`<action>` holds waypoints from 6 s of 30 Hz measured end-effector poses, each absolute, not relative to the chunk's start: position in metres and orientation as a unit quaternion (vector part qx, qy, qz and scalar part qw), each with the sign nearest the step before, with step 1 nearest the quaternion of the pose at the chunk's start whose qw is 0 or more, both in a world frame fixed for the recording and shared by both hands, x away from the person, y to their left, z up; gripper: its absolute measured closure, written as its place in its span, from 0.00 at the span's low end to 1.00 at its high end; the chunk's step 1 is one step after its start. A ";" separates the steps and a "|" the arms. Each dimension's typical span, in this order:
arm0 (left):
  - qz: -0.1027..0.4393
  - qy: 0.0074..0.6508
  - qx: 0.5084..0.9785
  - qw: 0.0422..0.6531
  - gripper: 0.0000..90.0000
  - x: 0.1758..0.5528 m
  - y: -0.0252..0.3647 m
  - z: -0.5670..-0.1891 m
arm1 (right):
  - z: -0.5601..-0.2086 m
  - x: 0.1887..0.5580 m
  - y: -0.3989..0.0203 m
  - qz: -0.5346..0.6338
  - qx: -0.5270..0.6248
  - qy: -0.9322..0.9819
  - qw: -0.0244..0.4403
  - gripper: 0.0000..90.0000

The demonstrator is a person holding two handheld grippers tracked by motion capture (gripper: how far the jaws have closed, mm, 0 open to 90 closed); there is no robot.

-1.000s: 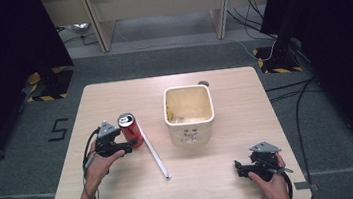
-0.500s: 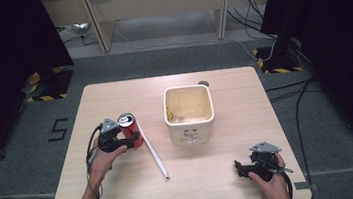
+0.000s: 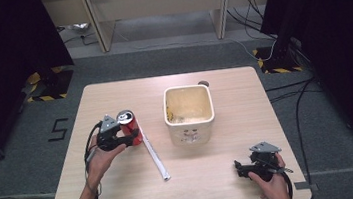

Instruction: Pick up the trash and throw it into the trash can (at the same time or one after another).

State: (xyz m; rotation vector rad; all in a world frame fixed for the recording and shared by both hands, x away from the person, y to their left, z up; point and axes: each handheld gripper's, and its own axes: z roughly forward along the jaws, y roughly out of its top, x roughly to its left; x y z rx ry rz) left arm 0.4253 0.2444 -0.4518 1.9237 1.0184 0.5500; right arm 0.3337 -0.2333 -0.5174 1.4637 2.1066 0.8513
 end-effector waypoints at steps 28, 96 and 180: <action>0.188 0.363 0.788 0.461 0.38 0.425 0.231 -0.390 | -0.517 0.334 -0.233 0.307 0.529 0.761 0.218 0.01; 0.178 0.291 0.800 0.493 0.38 0.451 0.150 -0.310 | -0.517 0.334 -0.233 0.307 0.527 0.761 0.219 0.01; 0.132 0.291 0.848 0.424 0.17 0.481 0.078 -0.378 | -0.517 0.333 -0.233 0.308 0.524 0.764 0.217 0.00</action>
